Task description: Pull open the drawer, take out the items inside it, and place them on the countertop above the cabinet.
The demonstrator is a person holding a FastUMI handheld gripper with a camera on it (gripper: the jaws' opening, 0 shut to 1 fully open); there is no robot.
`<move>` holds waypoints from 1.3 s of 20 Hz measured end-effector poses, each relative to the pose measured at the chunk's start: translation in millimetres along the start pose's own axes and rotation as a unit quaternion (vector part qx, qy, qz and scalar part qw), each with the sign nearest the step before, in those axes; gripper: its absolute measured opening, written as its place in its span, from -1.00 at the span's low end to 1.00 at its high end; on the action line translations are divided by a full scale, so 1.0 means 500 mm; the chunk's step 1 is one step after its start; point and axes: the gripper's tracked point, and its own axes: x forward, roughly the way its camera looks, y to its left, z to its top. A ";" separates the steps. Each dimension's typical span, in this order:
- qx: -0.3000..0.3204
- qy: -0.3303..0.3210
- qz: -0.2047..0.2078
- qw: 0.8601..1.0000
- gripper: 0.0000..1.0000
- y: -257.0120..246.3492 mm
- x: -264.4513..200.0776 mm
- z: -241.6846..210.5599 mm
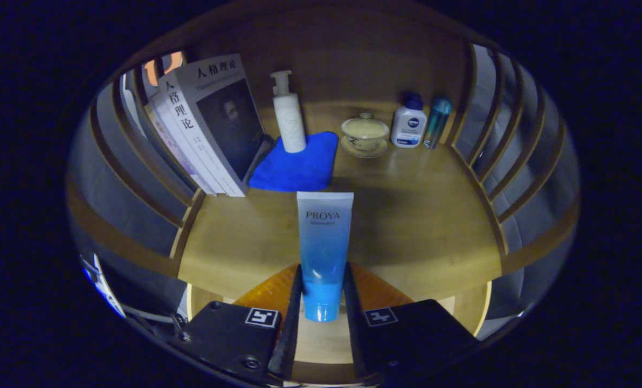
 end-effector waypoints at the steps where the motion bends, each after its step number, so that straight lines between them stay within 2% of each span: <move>1: 0.000 0.000 -0.002 1.000 -0.11 -0.003 0.009 0.005; 11: 0.011 0.007 -0.026 1.000 -0.11 -0.015 0.074 0.028; 15: 0.014 0.003 -0.020 1.000 0.04 -0.012 0.074 0.030; 20: 0.003 -0.027 -0.028 0.999 0.23 -0.012 0.012 0.028; 23: -0.016 -0.036 -0.029 0.999 0.40 -0.015 -0.023 -0.004; 24: -0.021 -0.037 -0.023 0.999 0.56 -0.009 -0.036 -0.015; 26: -0.033 -0.047 -0.011 0.998 0.58 -0.002 -0.055 -0.041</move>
